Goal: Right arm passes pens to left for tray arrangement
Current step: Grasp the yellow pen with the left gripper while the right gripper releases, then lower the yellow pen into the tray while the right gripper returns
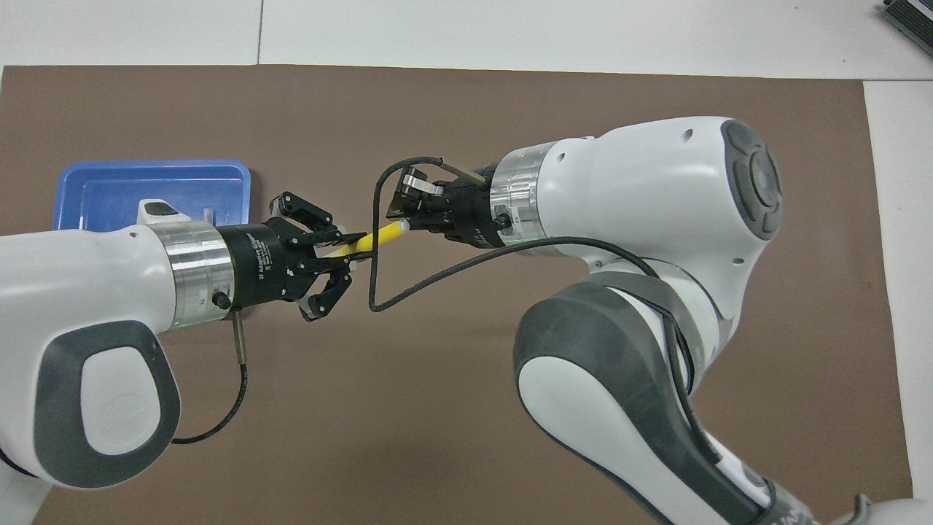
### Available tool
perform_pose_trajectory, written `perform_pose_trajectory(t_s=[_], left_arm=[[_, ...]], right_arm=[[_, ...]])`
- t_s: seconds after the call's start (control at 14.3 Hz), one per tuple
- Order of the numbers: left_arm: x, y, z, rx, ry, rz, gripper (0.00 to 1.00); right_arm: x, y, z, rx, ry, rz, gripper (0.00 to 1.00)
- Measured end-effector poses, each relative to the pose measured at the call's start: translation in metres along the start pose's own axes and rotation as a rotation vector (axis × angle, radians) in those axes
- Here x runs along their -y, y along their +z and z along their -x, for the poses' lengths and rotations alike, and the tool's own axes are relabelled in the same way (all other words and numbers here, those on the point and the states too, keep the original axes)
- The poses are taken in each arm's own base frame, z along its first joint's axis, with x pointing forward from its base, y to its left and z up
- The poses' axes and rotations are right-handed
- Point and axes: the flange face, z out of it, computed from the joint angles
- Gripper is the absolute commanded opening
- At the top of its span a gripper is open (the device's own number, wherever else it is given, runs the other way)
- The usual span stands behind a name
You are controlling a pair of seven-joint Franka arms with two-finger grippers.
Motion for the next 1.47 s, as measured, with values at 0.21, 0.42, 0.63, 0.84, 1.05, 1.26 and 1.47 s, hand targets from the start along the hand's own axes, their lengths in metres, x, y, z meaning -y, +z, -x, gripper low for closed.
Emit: perform_pose_trajectory(t_s=[0.21, 0.42, 0.63, 0.84, 1.05, 1.26, 1.47], left_arm=[[-0.004, -0.008, -0.013, -0.012, 0.079, -0.038, 0.00], [0.000, -0.013, -0.028, -0.019, 0.270, -0.091, 0.00], [0.016, -0.008, -0.039, -0.025, 0.458, -0.120, 0.00], [0.027, -0.006, -0.052, -0.067, 0.604, -0.143, 0.00], [0.030, -0.006, -0.065, -0.237, 0.858, -0.219, 0.00], [0.026, -0.013, -0.082, -0.287, 1.128, -0.316, 0.00], [0.014, -0.026, -0.106, -0.371, 1.342, -0.417, 0.00]], right_arm=[[-0.004, 0.000, -0.002, 0.010, -0.028, 0.019, 1.00], [-0.018, -0.002, -0.010, 0.018, -0.186, 0.096, 1.00], [-0.038, -0.009, -0.024, 0.034, -0.399, 0.192, 1.00], [-0.058, -0.021, -0.042, 0.048, -0.587, 0.267, 1.00], [-0.070, -0.029, -0.054, 0.048, -0.745, 0.342, 1.00], [-0.078, -0.033, -0.061, 0.051, -0.882, 0.421, 1.00], [-0.115, -0.048, -0.089, 0.077, -0.974, 0.479, 1.00]])
